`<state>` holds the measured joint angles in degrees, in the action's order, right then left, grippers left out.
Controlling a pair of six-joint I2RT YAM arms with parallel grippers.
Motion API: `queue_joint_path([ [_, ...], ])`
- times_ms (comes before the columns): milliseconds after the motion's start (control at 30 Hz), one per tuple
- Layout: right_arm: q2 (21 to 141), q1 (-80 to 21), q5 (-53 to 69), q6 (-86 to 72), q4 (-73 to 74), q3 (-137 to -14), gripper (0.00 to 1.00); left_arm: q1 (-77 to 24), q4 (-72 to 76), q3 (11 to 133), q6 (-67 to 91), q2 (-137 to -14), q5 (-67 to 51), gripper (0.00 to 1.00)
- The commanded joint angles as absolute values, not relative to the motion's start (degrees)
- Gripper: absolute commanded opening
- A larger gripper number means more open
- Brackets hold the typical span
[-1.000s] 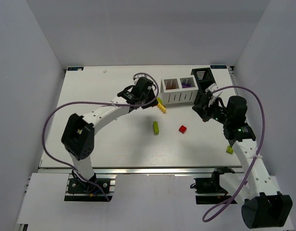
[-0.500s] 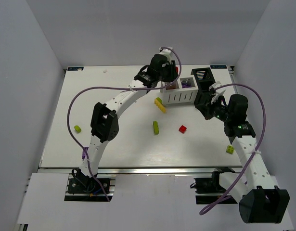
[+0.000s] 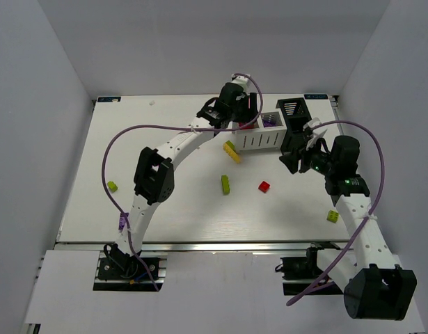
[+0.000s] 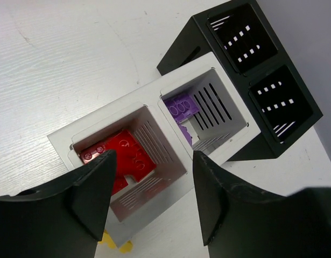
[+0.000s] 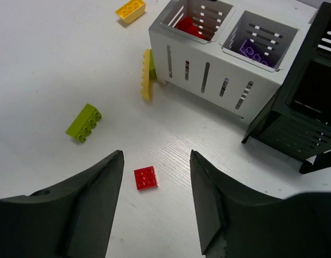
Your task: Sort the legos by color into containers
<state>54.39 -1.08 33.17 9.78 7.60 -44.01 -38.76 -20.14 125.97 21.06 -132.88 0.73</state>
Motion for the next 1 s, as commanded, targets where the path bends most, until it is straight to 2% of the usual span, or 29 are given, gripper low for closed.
queue_joint_path([
  [0, 55.19, -0.7, 37.69, 12.39, 7.55, -43.68, 0.59, -38.58, -20.13, 127.97, 20.92, -131.22, 1.32, 0.7],
  [100, 55.37, -0.7, 41.29, 14.32, 8.08, -43.24, 0.62, -38.58, -20.13, 128.06, 20.83, -130.7, 1.32, 0.71],
  [167, 55.46, -0.7, 44.88, 17.13, 8.44, -42.72, 0.57, -38.58, -20.3, 128.41, 20.83, -129.21, 1.32, 0.67],
  [200, 55.63, -0.7, 46.91, 18.88, 8.61, -42.11, 0.53, -38.58, -20.22, 128.32, 20.92, -128.24, 1.14, 0.6],
  [233, 56.07, -0.62, 49.2, 24.29, 9.66, -40.88, 0.36, -38.58, -20.13, 127.28, 20.92, -125.54, 0.53, 0.38],
  [267, 57.55, -0.7, 51.57, 27.65, 10.45, -40.26, 0.27, -38.58, -19.95, 126.05, 21.0, -123.51, 0.35, 0.24],
  [333, 59.75, -0.97, 54.4, 32.85, 13.6, -39.55, 0.15, -38.58, -19.08, 118.71, 21.09, -115.63, -1.83, 0.02],
  [367, 62.29, -1.58, 53.53, 34.87, 14.32, -40.07, 0.17, -38.58, -18.46, 114.74, 21.09, -112.18, -2.19, 0.01],
  [400, 63.71, -2.45, 49.87, 34.54, 14.5, -40.6, 0.23, -38.58, -15.85, 110.0, 20.75, -108.49, -2.98, 0.01],
  [433, 65.29, -2.98, 47.83, 34.72, 15.2, -41.65, 0.33, -38.58, -14.34, 104.64, 20.48, -104.45, -3.51, 0.07],
  [467, 68.26, -5.25, 43.29, 35.24, 17.21, -43.23, 0.55, -38.58, -13.11, 93.89, 20.13, -96.32, -3.78, 0.32],
  [533, 71.53, -7.11, 37.99, 35.07, 18.45, -44.55, 0.67, -38.58, -11.16, 83.9, 18.55, -88.54, -2.56, 0.59],
  [567, 74.68, -9.03, 35.36, 34.72, 19.59, -45.6, 0.77, -38.58, -11.16, 75.32, 17.76, -81.2, -0.98, 0.72],
  [633, 77.33, -11.59, 28.59, 31.74, 18.9, -46.14, 0.8, -38.58, -13.09, 68.24, 15.56, -74.83, 3.41, 0.79],
  [700, 79.8, -14.32, 22.54, 29.98, 16.44, -45.88, 0.81, -38.58, -15.45, 59.62, 14.6, -65.89, 7.81, 0.83],
  [967, 89.37, -19.95, 10.2, 28.3, 13.63, -49.57, 0.8, -38.58, -16.79, 41.24, 12.04, -45.46, 13.88, 0.89],
])
